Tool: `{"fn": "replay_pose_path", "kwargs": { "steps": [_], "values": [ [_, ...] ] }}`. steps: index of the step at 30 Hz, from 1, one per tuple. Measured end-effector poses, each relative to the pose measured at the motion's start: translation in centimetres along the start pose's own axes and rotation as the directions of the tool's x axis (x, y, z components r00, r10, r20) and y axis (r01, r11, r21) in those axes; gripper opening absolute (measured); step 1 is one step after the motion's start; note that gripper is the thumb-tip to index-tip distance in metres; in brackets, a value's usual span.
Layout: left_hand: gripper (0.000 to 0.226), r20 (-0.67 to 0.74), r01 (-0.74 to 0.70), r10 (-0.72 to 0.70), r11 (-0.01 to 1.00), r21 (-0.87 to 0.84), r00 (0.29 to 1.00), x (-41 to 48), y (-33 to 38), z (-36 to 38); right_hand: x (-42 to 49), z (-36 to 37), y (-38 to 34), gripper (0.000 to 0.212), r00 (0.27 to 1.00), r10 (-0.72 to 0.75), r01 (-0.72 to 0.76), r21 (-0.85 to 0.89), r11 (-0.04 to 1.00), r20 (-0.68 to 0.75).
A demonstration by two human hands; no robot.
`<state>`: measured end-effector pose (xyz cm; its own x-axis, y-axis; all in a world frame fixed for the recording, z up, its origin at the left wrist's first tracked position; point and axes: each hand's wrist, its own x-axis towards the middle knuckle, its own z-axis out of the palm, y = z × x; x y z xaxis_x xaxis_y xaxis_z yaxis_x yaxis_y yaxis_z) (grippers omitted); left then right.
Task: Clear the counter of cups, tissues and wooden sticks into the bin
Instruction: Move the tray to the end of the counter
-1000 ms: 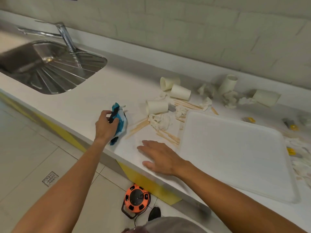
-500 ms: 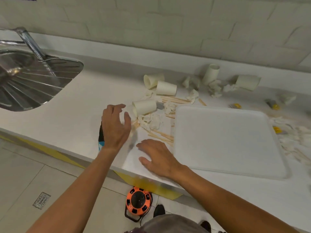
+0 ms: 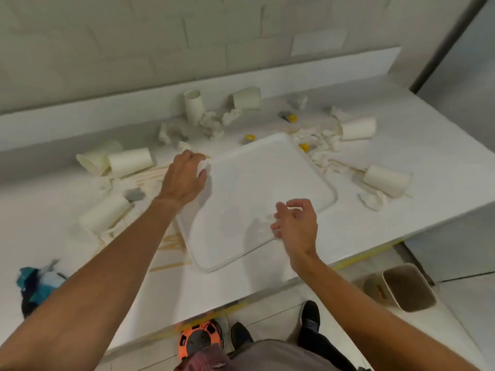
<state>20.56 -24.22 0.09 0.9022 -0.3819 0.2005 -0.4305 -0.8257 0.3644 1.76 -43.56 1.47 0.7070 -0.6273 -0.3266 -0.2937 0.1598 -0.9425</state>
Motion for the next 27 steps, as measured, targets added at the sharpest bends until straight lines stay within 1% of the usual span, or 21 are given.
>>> {"fn": "replay_pose_path", "kwargs": {
  "steps": [1, 3, 5, 7, 10, 12, 15, 17, 19, 22, 24, 27],
  "values": [
    [0.037, 0.032, 0.002, -0.003, 1.000, 0.025, 0.999, 0.8, 0.3, 0.4, 0.2, -1.0, 0.4, 0.020, 0.997, 0.042, -0.039, 0.037, 0.999, -0.065],
    [0.037, 0.082, 0.024, -0.029, 0.998, 0.059, 0.996, 2.2, 0.8, 1.3, 0.6, -2.5, 0.9, 0.024, 0.979, 0.145, -0.135, 0.077, 0.988, -0.140],
    [0.036, 0.100, 0.061, -0.069, 0.995, 0.078, 0.993, 3.0, 0.8, 1.9, 0.8, -3.3, 1.1, 0.026, 0.963, 0.232, -0.222, 0.079, 0.972, -0.137],
    [0.033, 0.089, 0.077, -0.087, 0.991, 0.106, 0.992, 3.5, 0.8, 2.6, 0.9, -3.8, 1.2, 0.024, 0.955, 0.280, -0.278, 0.032, 0.960, -0.100],
    [0.027, 0.050, 0.100, -0.104, 0.991, 0.088, 0.993, 4.2, 0.9, 2.9, 1.1, -3.9, 1.4, 0.020, 0.961, 0.274, -0.277, -0.076, 0.958, -0.037],
    [0.025, 0.047, 0.099, -0.102, 0.993, 0.071, 0.994, 4.5, 1.0, 2.8, 1.3, -3.8, 1.4, 0.016, 0.965, 0.260, -0.262, -0.126, 0.957, -0.026],
    [0.022, 0.040, 0.106, -0.107, 0.994, 0.017, 0.993, 4.5, 1.1, 2.4, 1.7, -3.6, 1.3, 0.014, 0.966, 0.257, -0.259, -0.155, 0.953, -0.034],
    [0.019, 0.021, 0.126, -0.126, 0.992, 0.000, 0.992, 4.3, 1.0, 1.9, 1.6, -3.3, 1.1, 0.016, 0.966, 0.252, -0.257, -0.133, 0.957, -0.049],
    [0.017, -0.008, 0.144, -0.144, 0.990, 0.008, 0.990, 4.1, 0.9, 1.3, 1.6, -2.8, 0.7, 0.018, 0.973, 0.225, -0.229, -0.078, 0.970, -0.057],
    [0.016, -0.069, 0.187, -0.187, 0.982, -0.002, 0.980, 4.2, 0.4, 0.3, 2.1, -2.2, -0.5, 0.017, 0.992, 0.111, -0.110, 0.007, 0.994, -0.056],
    [0.017, -0.093, 0.233, -0.240, 0.969, -0.075, 0.966, 4.4, 0.3, -0.3, 3.1, -2.0, -1.3, 0.013, 0.997, 0.017, -0.016, 0.011, 1.000, -0.070],
    [0.018, -0.066, 0.305, -0.325, 0.927, -0.217, 0.943, 4.6, 0.6, -0.8, 5.0, -1.9, -2.3, 0.009, 0.991, -0.095, 0.095, -0.002, 0.995, -0.089]
  ]
}}
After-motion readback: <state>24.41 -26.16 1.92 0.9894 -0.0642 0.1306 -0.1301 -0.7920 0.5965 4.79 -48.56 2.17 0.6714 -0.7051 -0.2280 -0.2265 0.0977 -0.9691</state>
